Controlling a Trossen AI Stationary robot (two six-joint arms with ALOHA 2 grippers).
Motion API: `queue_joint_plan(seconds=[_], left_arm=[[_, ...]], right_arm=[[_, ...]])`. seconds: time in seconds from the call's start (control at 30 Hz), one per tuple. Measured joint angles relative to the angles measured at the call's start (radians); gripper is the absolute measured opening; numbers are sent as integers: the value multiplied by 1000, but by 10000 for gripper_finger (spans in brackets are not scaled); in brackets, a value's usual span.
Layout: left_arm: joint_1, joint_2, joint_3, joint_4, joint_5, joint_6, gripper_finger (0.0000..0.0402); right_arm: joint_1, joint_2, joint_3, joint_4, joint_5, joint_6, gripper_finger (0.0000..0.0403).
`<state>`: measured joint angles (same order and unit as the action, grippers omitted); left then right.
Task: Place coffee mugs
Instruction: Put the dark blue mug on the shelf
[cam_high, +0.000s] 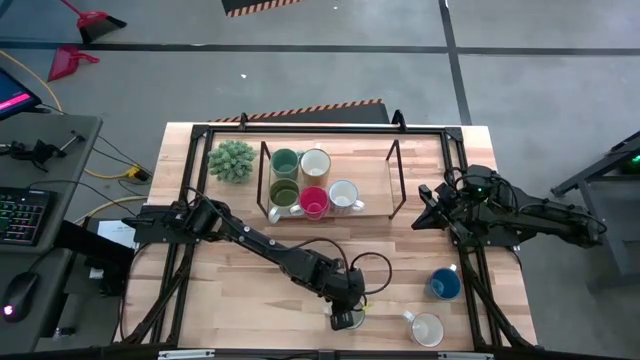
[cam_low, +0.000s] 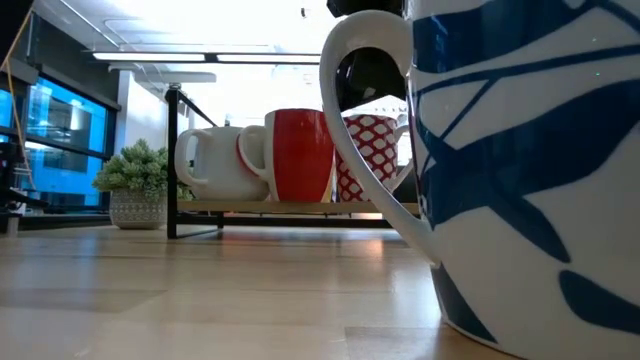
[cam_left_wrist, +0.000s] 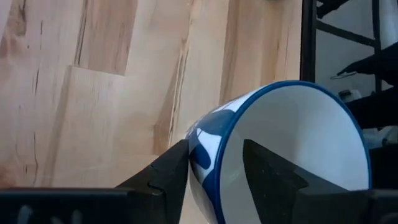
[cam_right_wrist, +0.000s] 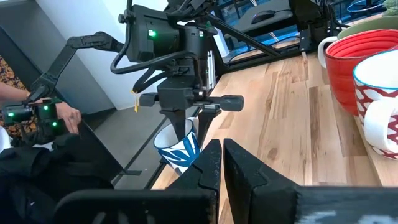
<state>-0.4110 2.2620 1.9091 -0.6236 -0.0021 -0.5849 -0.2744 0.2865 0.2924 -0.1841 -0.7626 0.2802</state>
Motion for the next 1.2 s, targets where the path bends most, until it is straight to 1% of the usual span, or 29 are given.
queue_joint_plan(seconds=[0.2,0.4,0.43,0.67,0.83,0.93,1.07,1.2], left_arm=[[0,0,0,-14,-1,52,87],[1,0,0,-20,-1,82,19],[0,0,-1,-19,-2,87,15],[10,0,-1,-18,-18,90,15],[46,0,-1,-16,-30,86,14],[75,0,-1,-21,-37,48,14],[109,-1,0,-39,-70,12,14],[140,-1,56,-125,-123,29,14]], right_arm=[[0,0,0,0,0,0,7],[0,0,0,0,0,0,7],[0,0,0,0,0,0,7],[0,0,0,0,0,0,7],[0,0,0,0,0,0,7],[0,0,0,0,0,0,7],[0,0,0,0,0,0,7],[0,0,0,0,1,-11,7]])
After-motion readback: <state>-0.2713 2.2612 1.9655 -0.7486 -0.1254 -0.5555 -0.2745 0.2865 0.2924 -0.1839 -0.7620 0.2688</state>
